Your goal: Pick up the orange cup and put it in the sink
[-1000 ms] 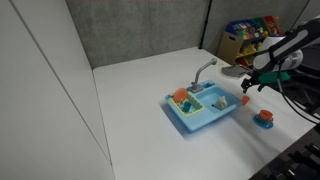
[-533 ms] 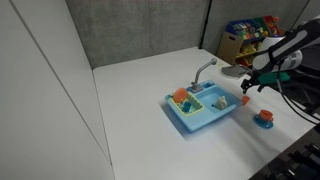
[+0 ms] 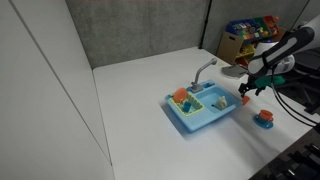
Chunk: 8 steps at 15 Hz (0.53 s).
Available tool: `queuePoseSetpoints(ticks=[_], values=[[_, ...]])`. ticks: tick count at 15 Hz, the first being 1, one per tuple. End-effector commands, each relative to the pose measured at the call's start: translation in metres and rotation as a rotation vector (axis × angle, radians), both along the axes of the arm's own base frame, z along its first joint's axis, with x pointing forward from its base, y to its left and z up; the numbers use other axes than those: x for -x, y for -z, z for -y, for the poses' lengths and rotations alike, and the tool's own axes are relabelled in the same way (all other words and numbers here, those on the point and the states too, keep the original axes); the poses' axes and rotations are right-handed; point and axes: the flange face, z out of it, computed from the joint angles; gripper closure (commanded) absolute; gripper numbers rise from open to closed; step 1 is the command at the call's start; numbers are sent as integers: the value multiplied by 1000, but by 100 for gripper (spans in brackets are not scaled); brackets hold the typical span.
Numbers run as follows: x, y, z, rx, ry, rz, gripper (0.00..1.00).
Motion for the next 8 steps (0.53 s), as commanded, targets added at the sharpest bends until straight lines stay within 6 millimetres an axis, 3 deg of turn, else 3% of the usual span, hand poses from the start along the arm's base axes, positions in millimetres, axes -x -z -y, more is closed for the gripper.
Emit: queuePoseSetpoints(ticks=[1, 7, 8], values=[[-14, 13, 5, -12, -7, -17, 0], [-25, 33, 4, -18, -28, -37, 0], [-27, 35, 5, -16, -24, -45, 4]])
